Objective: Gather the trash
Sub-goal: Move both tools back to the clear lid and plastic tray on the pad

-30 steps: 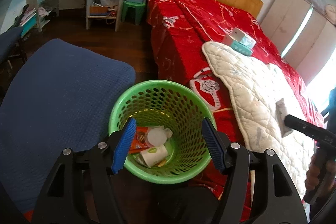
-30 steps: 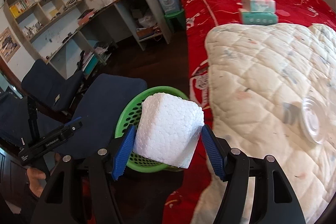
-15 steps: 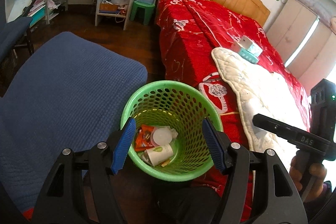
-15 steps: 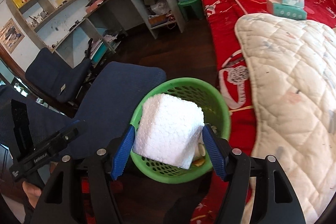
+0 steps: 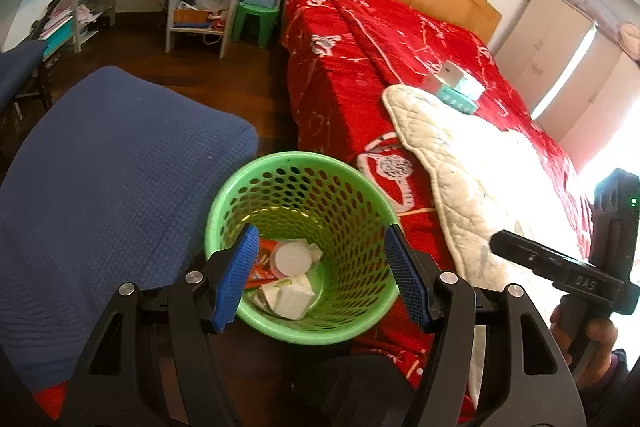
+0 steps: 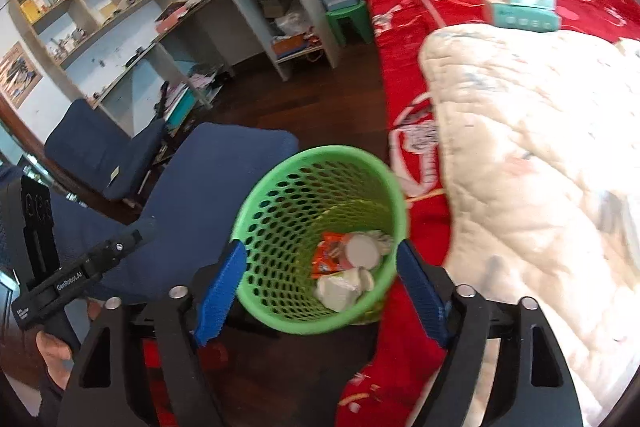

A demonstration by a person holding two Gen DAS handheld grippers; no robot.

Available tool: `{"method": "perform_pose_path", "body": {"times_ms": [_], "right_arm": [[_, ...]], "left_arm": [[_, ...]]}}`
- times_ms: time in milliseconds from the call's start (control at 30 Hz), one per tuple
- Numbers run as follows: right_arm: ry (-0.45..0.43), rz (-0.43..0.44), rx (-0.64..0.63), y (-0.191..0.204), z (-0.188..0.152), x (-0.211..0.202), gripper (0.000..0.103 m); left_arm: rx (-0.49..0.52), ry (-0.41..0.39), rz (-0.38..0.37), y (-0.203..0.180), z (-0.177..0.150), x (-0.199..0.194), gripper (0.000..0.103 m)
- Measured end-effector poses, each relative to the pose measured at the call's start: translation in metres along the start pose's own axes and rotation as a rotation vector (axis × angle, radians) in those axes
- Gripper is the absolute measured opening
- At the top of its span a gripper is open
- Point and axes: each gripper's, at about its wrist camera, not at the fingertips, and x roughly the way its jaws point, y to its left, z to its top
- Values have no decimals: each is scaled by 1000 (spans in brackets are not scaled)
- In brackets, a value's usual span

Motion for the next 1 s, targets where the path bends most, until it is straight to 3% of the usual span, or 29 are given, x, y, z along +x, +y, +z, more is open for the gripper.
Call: {"method": "perform_pose_path", "body": {"times_ms": [100, 667, 1000], "right_arm": [[-19, -31, 22, -21, -5, -18, 77], [-91, -294, 146, -159, -47, -117, 81], [-114, -433, 126, -239, -41, -168, 81]], "left_arm": [[14, 8, -9, -10, -1, 3, 70], [169, 100, -110, -101, -10, 34, 70], [248, 151, -182, -169, -13, 61, 70]]}}
